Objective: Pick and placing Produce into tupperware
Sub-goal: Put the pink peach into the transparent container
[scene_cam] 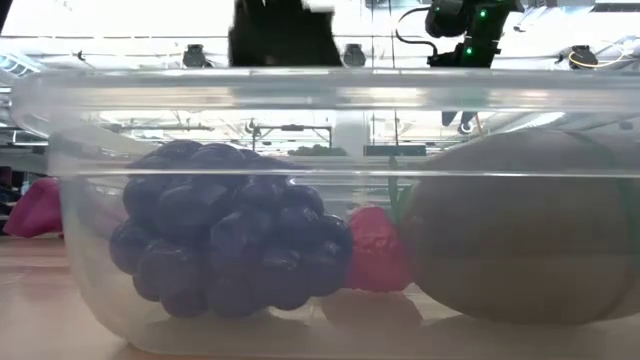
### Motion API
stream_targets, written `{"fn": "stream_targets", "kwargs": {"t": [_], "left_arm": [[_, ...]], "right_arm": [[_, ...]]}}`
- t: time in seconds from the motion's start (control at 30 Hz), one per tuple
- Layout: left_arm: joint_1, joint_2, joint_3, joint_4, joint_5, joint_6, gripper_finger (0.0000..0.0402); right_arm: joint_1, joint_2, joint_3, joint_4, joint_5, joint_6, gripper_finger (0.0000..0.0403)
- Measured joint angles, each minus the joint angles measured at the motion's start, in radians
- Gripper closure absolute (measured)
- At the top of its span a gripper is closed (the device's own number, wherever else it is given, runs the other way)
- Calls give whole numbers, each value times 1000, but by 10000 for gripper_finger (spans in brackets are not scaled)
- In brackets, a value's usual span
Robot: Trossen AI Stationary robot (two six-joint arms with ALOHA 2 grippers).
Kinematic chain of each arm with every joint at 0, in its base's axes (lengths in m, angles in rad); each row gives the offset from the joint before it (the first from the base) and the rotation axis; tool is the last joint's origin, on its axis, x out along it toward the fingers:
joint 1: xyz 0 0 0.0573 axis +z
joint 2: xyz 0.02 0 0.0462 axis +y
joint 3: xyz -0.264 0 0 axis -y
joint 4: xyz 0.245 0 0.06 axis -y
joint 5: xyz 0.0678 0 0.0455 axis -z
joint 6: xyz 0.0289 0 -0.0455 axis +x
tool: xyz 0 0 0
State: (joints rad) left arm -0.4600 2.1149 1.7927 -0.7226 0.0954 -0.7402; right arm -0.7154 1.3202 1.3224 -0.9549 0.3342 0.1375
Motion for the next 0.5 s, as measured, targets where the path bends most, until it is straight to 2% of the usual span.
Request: {"fn": "stream_targets", "kwargs": {"t": [0.1, 0.3, 0.4, 0.5], "left_arm": [[-23, -59, 2, -5, -80, 33, 177], [-34, -137, 2, -86, -382, 258, 207], [-4, -140, 3, -163, -404, 250, 222], [44, -127, -4, -287, -363, 200, 232]], "right_arm": [[0, 0, 0, 0, 0, 0, 112], [0, 0, 0, 0, 0, 0, 112], [2, 0, 0, -1, 0, 0, 112], [2, 0, 0, 0, 0, 0, 112]]}}
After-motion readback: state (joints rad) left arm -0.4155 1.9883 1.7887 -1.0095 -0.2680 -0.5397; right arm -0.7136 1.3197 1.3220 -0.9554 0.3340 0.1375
